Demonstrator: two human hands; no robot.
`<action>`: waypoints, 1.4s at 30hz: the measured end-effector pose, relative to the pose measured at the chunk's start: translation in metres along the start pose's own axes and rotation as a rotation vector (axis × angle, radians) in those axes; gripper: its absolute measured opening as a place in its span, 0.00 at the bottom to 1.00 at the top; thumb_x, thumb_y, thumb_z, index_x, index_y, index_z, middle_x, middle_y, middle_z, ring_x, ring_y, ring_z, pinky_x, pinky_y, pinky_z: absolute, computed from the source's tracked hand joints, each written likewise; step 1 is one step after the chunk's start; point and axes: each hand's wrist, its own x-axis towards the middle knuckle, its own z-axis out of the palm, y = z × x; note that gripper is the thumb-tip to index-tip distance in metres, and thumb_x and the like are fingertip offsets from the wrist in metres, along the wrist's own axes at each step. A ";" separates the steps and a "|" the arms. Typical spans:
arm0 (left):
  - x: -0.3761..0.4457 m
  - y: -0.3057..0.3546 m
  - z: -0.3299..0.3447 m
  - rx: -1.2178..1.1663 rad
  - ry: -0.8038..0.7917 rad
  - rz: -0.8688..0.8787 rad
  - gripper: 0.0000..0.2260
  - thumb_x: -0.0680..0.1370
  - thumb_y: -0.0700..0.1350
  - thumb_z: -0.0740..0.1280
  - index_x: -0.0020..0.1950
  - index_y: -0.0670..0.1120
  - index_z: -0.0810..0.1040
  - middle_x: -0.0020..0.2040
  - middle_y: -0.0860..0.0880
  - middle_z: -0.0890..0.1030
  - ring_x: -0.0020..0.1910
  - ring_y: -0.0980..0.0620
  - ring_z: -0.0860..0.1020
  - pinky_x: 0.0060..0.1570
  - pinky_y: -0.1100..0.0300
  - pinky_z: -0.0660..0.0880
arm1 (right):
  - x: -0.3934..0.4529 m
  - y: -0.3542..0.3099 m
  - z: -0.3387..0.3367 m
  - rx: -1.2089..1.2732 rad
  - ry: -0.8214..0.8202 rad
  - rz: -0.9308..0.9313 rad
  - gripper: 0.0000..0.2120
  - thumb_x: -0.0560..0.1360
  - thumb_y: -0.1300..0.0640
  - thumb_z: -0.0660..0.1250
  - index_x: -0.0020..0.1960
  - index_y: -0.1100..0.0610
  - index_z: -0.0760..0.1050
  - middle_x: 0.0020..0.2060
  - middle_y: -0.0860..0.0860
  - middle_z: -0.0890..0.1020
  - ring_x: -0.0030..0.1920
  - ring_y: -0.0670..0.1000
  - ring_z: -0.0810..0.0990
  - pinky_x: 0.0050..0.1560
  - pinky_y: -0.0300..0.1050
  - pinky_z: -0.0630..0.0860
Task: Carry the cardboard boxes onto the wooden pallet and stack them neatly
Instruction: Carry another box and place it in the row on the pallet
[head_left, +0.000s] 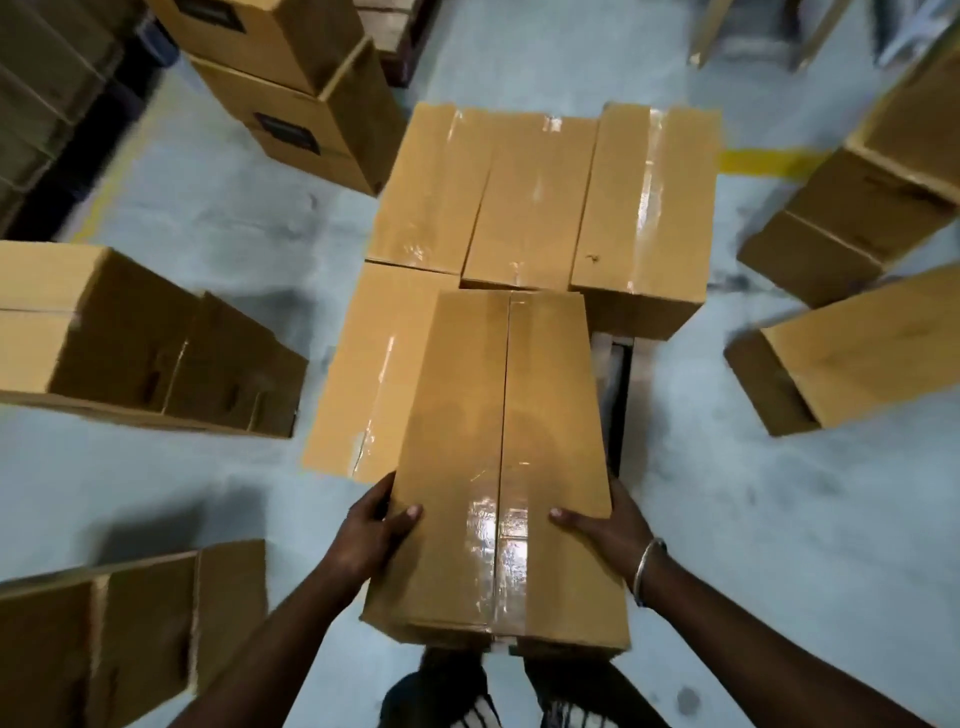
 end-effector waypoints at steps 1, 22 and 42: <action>0.022 -0.004 0.001 0.029 -0.016 -0.006 0.24 0.77 0.50 0.70 0.72 0.56 0.69 0.61 0.53 0.79 0.56 0.49 0.80 0.52 0.52 0.80 | 0.017 0.012 0.004 -0.009 0.013 0.004 0.50 0.53 0.38 0.82 0.71 0.44 0.67 0.57 0.45 0.82 0.54 0.47 0.82 0.55 0.51 0.80; 0.344 -0.146 0.009 0.329 -0.019 -0.011 0.32 0.77 0.36 0.68 0.78 0.52 0.62 0.72 0.50 0.71 0.68 0.47 0.71 0.65 0.51 0.70 | 0.288 0.184 0.099 -0.084 0.131 0.175 0.55 0.59 0.41 0.78 0.78 0.39 0.50 0.69 0.48 0.72 0.67 0.55 0.72 0.68 0.61 0.69; 0.297 -0.199 0.039 -0.227 0.289 -0.728 0.15 0.76 0.30 0.60 0.31 0.44 0.68 0.35 0.43 0.72 0.29 0.50 0.69 0.36 0.58 0.67 | 0.283 0.228 0.138 -0.026 0.456 0.303 0.35 0.74 0.37 0.64 0.76 0.47 0.58 0.70 0.53 0.72 0.68 0.61 0.72 0.70 0.63 0.67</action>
